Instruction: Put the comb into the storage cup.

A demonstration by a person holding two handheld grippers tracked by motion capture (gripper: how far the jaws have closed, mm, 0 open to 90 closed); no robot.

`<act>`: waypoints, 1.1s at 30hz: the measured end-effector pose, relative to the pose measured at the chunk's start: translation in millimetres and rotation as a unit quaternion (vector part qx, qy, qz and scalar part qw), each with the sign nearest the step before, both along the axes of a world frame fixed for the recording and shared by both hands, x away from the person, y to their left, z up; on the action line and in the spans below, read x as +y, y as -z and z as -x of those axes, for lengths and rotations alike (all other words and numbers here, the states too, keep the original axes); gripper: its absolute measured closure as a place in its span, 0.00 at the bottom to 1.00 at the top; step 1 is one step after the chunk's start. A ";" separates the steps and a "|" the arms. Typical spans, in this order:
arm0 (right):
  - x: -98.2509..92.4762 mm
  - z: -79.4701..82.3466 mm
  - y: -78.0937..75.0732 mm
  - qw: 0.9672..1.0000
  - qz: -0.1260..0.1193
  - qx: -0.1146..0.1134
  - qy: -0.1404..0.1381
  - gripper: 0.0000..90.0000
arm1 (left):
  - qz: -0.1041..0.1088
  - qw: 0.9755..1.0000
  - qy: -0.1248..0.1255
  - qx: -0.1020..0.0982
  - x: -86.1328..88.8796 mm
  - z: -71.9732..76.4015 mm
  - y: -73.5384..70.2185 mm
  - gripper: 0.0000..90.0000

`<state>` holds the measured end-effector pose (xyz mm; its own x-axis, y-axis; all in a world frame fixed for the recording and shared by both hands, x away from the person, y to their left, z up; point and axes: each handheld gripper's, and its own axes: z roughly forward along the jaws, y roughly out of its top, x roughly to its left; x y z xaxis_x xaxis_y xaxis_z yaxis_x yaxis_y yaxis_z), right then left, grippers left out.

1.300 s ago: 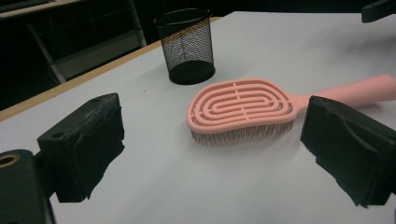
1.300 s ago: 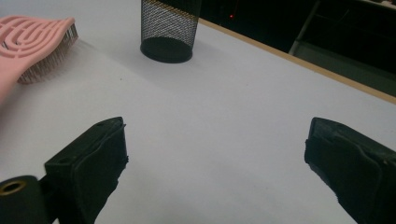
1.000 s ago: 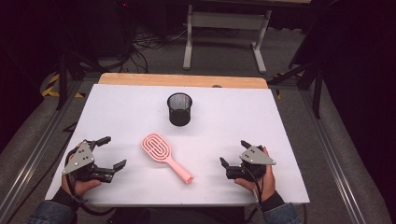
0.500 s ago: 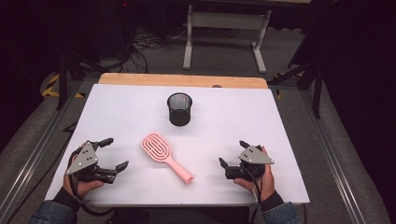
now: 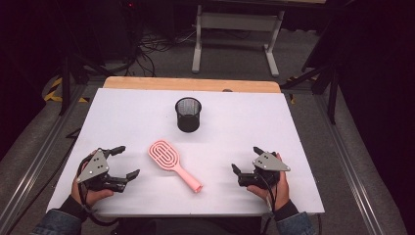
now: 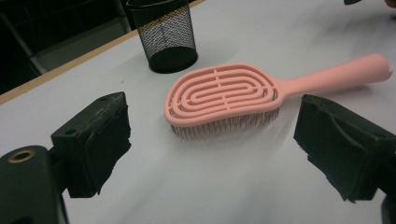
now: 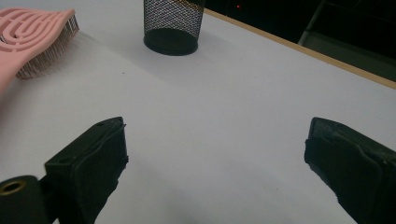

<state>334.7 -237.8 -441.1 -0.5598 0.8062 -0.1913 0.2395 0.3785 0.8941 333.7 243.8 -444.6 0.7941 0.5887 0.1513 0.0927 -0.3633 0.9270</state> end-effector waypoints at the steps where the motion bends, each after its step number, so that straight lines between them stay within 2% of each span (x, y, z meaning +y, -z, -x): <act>1: -1.1 0.5 -0.8 1.000 -0.001 -0.005 0.002 0.07 | 0.000 1.000 0.002 0.000 -0.8 -0.5 -0.9 0.13; 9: -0.8 3.5 -4.0 1.000 -0.005 -0.024 0.003 0.07 | 0.001 1.000 0.011 -0.005 -6.7 -2.8 -4.4 0.14; 18: -2.6 3.2 -4.2 1.000 -0.006 -0.028 0.009 0.07 | -0.011 0.999 0.040 -0.007 -32.5 -7.3 -7.3 0.17; 22: -3.3 2.6 -3.9 1.000 -0.006 -0.028 0.011 0.07 | -0.016 0.999 0.052 -0.007 -45.7 -8.6 -9.1 0.21; 33: -5.0 1.3 -2.9 1.000 -0.005 -0.024 0.015 0.08 | -0.008 0.997 0.079 -0.005 -74.7 -12.6 -12.9 0.37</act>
<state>333.4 -242.8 -438.2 -0.5249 0.8251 -0.2090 0.2069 0.3619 0.9090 346.3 169.2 -431.7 0.8747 0.4546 0.1684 0.0242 -0.3879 0.9214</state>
